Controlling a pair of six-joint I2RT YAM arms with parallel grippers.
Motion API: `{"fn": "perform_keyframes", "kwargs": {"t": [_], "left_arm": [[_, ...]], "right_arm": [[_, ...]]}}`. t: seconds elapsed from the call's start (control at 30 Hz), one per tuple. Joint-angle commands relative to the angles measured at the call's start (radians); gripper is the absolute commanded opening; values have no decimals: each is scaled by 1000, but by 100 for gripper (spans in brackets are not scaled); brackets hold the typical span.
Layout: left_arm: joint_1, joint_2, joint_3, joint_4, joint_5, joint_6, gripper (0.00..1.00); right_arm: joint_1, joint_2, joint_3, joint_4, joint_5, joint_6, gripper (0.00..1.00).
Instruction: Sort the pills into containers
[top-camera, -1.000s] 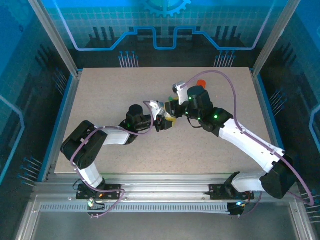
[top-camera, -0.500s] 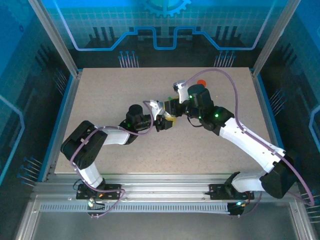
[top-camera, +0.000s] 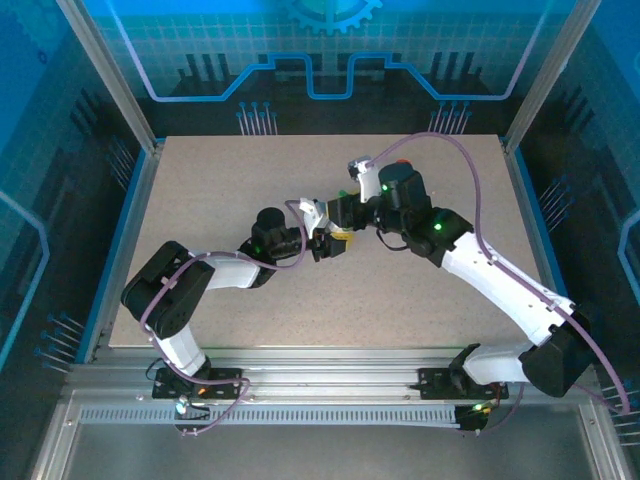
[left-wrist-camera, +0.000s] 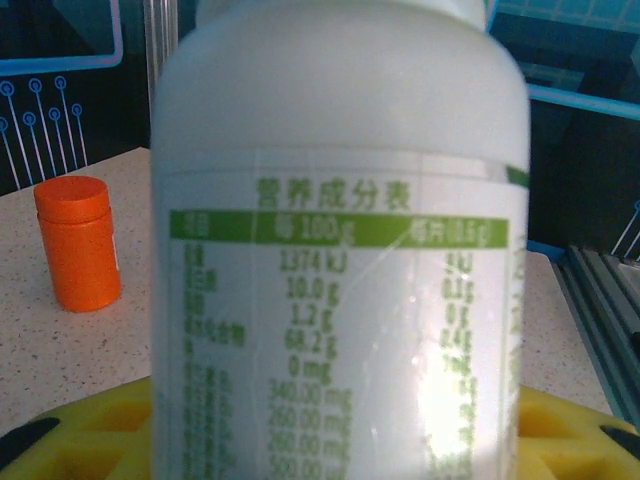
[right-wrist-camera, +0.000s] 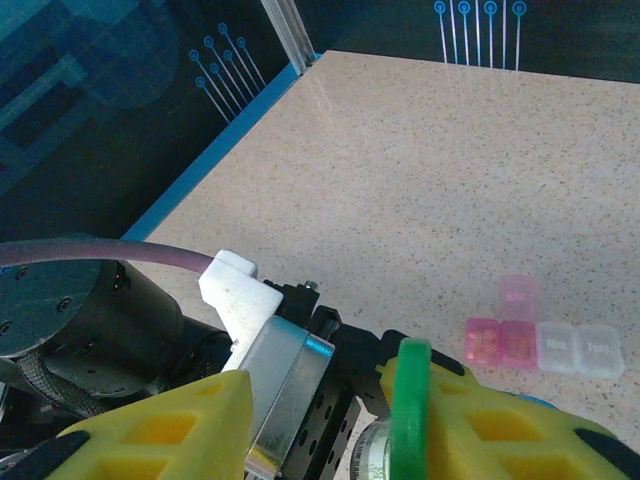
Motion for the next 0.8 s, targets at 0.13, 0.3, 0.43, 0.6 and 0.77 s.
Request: {"fn": "perform_keyframes", "kwargs": {"t": [0.13, 0.3, 0.43, 0.6, 0.77], "left_arm": [[-1, 1, 20, -46, 20, 6, 0], [0, 6, 21, -47, 22, 5, 0], [-1, 11, 38, -74, 26, 10, 0], [-3, 13, 43, -82, 19, 14, 0], [-2, 8, 27, -79, 17, 22, 0]], "right_arm": [[-24, 5, 92, -4, -63, -25, 52], [-29, 33, 98, 0, -100, -10, 52], [-18, 59, 84, 31, -143, 21, 51], [13, 94, 69, 46, -146, 41, 50], [9, 85, 38, 73, -140, 54, 50]]}}
